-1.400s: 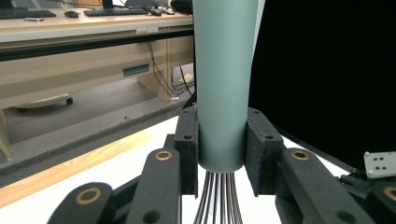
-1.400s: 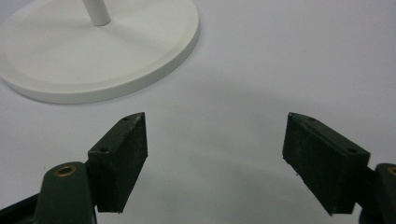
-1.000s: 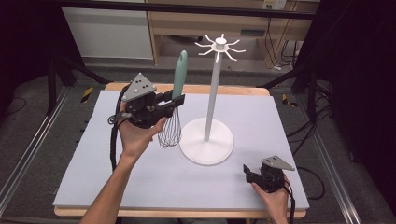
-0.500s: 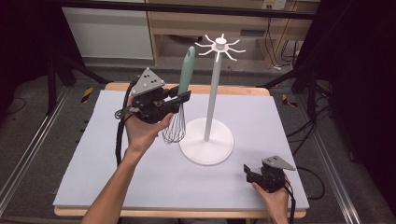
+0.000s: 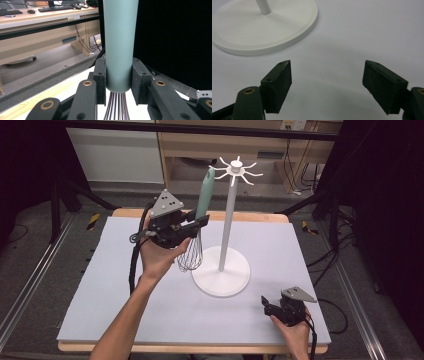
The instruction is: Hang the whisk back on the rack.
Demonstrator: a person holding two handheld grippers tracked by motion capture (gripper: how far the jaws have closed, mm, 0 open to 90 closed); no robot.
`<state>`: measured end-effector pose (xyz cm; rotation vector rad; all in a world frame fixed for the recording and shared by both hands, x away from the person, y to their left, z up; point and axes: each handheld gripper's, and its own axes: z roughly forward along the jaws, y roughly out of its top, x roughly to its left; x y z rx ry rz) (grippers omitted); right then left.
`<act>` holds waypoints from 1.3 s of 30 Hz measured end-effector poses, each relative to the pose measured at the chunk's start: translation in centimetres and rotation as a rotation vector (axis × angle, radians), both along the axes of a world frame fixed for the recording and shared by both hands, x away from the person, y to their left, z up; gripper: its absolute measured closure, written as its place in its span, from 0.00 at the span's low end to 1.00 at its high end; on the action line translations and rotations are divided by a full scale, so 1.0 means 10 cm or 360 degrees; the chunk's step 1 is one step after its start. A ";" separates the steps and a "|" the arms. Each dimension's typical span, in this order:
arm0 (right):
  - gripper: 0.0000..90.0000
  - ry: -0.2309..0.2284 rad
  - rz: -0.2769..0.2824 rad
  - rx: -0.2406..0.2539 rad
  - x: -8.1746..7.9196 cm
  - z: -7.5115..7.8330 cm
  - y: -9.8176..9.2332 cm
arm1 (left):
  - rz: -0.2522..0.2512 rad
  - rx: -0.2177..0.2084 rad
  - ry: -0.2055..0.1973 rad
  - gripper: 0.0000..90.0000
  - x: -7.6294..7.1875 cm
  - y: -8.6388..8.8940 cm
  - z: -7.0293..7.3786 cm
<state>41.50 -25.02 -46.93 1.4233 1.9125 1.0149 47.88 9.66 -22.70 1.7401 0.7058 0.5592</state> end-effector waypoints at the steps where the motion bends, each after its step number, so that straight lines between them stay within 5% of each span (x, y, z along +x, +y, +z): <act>1: 0.27 0.0002 0.0001 0.0002 0.00 0.00 0.00 | 0.0001 -0.0002 0.0005 0.76 0.00 -0.01 0.00; 39: 0.25 -0.0001 -0.0005 0.0007 0.01 0.00 -0.03 | -0.0004 -0.0010 0.0017 0.76 0.18 -0.28 -0.09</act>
